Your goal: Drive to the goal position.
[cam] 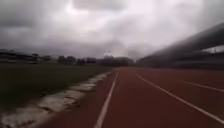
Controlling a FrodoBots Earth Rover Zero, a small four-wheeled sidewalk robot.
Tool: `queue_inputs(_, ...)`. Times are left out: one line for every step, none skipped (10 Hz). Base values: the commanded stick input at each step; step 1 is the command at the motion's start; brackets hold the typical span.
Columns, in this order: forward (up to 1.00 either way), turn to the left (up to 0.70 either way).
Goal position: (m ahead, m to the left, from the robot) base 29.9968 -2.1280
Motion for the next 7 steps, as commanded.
queue_inputs(0.7, 0.0)
queue_inputs(0.7, 0.0)
queue_inputs(0.7, 0.0)
queue_inputs(0.7, 0.0)
queue_inputs(0.7, 0.0)
queue_inputs(0.7, 0.0)
queue_inputs(0.7, 0.0)
